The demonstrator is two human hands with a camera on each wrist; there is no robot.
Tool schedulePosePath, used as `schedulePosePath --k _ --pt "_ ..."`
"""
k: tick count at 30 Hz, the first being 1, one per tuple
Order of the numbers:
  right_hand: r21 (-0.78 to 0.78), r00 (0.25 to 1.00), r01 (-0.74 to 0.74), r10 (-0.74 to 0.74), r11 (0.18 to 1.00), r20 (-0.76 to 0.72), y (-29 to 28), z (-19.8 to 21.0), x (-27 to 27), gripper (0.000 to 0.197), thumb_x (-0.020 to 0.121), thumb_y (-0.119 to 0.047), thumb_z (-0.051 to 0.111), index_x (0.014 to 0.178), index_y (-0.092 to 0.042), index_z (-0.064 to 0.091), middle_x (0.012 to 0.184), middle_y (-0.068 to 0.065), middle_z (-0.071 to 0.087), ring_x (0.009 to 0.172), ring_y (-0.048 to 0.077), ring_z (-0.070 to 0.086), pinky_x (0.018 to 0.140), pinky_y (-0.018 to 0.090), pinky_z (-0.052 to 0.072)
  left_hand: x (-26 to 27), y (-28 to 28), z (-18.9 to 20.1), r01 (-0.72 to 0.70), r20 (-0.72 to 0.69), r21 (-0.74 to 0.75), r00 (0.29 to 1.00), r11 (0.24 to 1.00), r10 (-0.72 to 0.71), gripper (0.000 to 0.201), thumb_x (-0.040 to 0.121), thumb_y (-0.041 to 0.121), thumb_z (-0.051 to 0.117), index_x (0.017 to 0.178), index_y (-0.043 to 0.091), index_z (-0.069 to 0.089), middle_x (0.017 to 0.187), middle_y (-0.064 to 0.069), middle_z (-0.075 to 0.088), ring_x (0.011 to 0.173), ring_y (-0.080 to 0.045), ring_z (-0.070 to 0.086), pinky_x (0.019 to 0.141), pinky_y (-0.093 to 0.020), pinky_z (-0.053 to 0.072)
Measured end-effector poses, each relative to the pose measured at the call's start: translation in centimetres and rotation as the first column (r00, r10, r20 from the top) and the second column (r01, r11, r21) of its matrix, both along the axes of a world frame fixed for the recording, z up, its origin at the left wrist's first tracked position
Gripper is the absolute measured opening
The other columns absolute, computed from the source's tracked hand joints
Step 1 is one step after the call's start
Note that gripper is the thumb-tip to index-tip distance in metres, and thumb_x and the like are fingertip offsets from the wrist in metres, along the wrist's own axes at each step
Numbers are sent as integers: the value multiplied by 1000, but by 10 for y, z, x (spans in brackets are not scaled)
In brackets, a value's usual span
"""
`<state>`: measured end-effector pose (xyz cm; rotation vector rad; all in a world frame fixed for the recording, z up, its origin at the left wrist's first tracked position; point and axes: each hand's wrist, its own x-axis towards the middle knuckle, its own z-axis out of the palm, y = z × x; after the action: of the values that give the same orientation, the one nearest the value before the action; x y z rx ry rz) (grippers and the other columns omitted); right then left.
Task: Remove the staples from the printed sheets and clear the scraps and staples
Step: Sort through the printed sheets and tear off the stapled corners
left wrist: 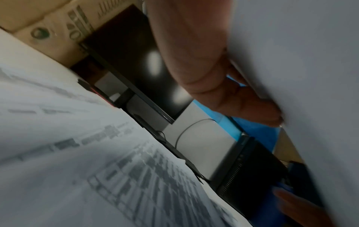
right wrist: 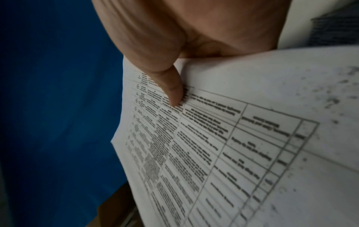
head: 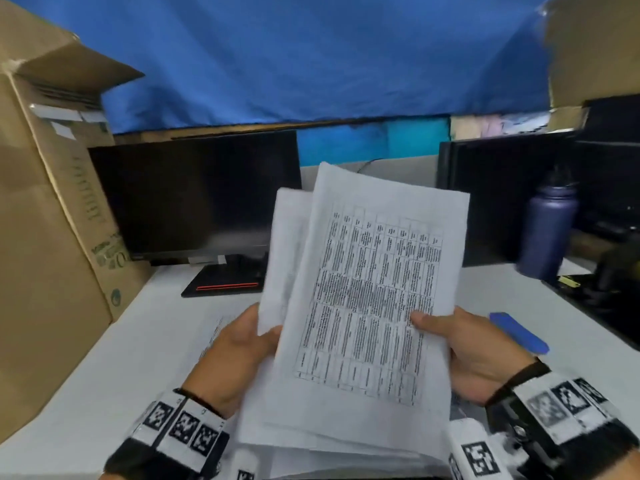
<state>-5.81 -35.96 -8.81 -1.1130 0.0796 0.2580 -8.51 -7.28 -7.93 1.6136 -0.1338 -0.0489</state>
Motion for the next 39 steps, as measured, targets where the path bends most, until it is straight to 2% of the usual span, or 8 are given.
schedulePosePath --k 6,10,13,17,24,29,34,39 --pt "-176 902 387 -332 905 277 8 -9 0 40 85 -5 70 121 -20 60 112 7 73 102 30 70 94 54 51 3 -15 -10 7 -48 44 999 999 -5 59 89 72 41 125 32 65 121 3 71 114 -18 67 103 -45 48" --pt "-330 764 602 -405 727 503 7 5 -11 34 83 -12 74 110 -27 62 99 -9 72 90 12 68 86 34 52 18 -4 -13 -93 30 377 996 921 88 37 99 48 44 105 22 70 108 4 72 94 -13 69 83 -30 57" --pt "-334 712 645 -383 687 588 9 20 -23 21 85 -12 72 84 -28 60 85 -17 64 75 -4 57 69 20 44 34 13 -28 -73 27 863 995 501 97 20 95 38 51 92 22 62 100 5 62 81 -8 60 67 -20 46" --pt "-346 708 641 -354 685 611 12 27 -29 24 86 -12 70 79 -29 56 77 -19 58 72 -5 52 67 23 42 45 15 -45 204 -218 974 964 102 153 32 94 32 52 112 6 55 110 -7 57 102 -21 60 75 -28 52" --pt "-368 720 639 -358 675 594 5 21 -21 16 86 -16 72 93 -27 63 84 -20 62 83 -1 57 70 23 41 68 21 -53 179 -238 962 920 207 311 18 88 8 54 73 13 46 72 4 46 67 -10 53 53 -17 42" --pt "-373 719 654 -386 658 579 3 22 -20 12 86 -17 72 86 -24 62 86 -15 65 83 5 60 70 27 44 68 23 -53 128 -202 971 889 200 411 40 88 23 62 125 12 53 127 -7 50 118 -22 54 99 -35 50" --pt "-381 733 639 -381 668 563 4 20 -21 15 87 -19 70 99 -25 64 87 -19 64 83 -2 57 62 19 37 68 22 -57 141 -236 956 892 258 385 15 83 7 58 97 11 54 84 3 57 68 -8 55 54 -16 45" --pt "-399 736 647 -395 650 550 8 21 -22 19 87 -18 70 102 -27 64 86 -17 64 84 7 61 75 29 44 64 12 -60 11 -156 939 903 343 400 45 90 13 55 130 1 40 111 -6 59 103 -22 60 77 -25 47"
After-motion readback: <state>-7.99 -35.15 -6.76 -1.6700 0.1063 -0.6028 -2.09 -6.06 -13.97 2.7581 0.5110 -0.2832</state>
